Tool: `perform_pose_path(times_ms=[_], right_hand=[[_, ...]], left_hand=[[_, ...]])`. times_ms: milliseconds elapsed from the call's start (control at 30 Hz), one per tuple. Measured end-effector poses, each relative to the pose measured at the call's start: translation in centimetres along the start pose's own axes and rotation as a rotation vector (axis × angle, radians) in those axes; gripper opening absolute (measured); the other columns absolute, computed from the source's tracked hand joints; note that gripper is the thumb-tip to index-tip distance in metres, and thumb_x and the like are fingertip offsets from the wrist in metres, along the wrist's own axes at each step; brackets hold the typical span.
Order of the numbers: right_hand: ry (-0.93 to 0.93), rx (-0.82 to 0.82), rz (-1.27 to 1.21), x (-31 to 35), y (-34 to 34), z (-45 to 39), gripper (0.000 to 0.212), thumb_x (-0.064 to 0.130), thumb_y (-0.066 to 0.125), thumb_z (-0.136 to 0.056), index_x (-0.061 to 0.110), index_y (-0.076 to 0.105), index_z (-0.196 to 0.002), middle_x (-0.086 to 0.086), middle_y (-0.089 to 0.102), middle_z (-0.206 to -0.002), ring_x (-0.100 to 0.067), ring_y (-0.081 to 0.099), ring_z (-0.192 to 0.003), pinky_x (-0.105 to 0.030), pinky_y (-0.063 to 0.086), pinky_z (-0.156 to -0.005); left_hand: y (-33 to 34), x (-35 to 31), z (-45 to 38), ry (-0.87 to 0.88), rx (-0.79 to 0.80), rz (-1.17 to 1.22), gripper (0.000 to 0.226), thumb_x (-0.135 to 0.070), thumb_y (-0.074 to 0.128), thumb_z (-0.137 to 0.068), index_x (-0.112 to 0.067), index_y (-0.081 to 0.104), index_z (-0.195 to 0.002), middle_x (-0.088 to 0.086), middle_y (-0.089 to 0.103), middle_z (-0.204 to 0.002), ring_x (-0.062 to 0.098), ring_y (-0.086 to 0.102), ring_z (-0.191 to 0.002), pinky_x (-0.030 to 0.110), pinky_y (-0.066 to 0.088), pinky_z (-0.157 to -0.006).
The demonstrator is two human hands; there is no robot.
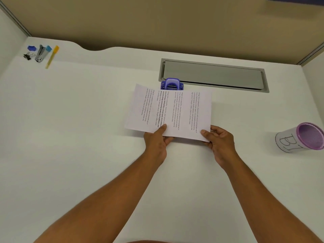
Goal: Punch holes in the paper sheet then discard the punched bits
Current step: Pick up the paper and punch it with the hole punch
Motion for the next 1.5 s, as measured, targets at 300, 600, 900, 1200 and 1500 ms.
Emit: perform_pose_path(times_ms=[300, 600, 900, 1200, 1500], right_hand=[[0.025, -0.002, -0.009, 0.0, -0.1, -0.7, 0.029, -0.002, 0.076, -0.090, 0.003, 0.073, -0.118, -0.012, 0.080, -0.112, -0.026, 0.077, -0.106, -0.034, 0.064, -0.086], [0.040, -0.028, -0.010, 0.4, 0.0, -1.0, 0.031, -0.003, 0.076, -0.090, 0.000, 0.071, -0.120, -0.011, 0.080, -0.111, -0.024, 0.078, -0.104, -0.029, 0.064, -0.079], [0.048, -0.028, 0.011, 0.6, 0.1, -1.9, 0.026, -0.003, 0.075, -0.090, 0.002, 0.073, -0.116, -0.010, 0.081, -0.108, -0.025, 0.078, -0.103, -0.029, 0.065, -0.078], [0.044, -0.079, 0.132, 2.1, 0.3, -4.0, 0.031, 0.003, 0.078, -0.088, 0.004, 0.074, -0.119, -0.011, 0.080, -0.111, -0.030, 0.077, -0.106, -0.051, 0.060, -0.096], [0.018, -0.244, 0.299, 3.2, 0.5, -5.4, 0.037, 0.015, 0.087, -0.082, 0.023, 0.074, -0.116, -0.003, 0.075, -0.121, -0.023, 0.074, -0.104, -0.045, 0.062, -0.095]], left_hand=[[0.0, 0.6, -1.2, -0.004, -0.014, -0.030, 0.055, 0.008, 0.070, -0.096, -0.012, 0.056, -0.146, 0.011, 0.072, -0.135, 0.030, 0.074, -0.116, 0.041, 0.069, -0.071], [0.6, 0.7, -1.9, -0.004, -0.006, -0.038, 0.056, 0.008, 0.070, -0.096, -0.010, 0.056, -0.147, 0.013, 0.072, -0.136, 0.032, 0.073, -0.119, 0.043, 0.069, -0.073], [1.3, 0.8, -2.5, -0.009, -0.024, -0.035, 0.055, 0.010, 0.069, -0.096, -0.012, 0.056, -0.145, 0.011, 0.071, -0.136, 0.034, 0.071, -0.121, 0.038, 0.069, -0.065], [2.0, 0.4, -3.2, -0.008, -0.026, -0.020, 0.057, 0.009, 0.069, -0.097, -0.011, 0.053, -0.147, 0.008, 0.072, -0.128, 0.026, 0.074, -0.105, 0.038, 0.069, -0.065], [2.4, 0.8, -3.3, -0.009, -0.032, -0.013, 0.057, 0.009, 0.069, -0.097, -0.014, 0.055, -0.147, 0.010, 0.071, -0.135, 0.030, 0.073, -0.114, 0.042, 0.069, -0.075]])
Point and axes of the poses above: each hand's wrist, its own z-axis away from the middle knuckle, its own y-axis out of the palm, x = y × z, the point moved 4 cm from there along -z, towards the middle knuckle
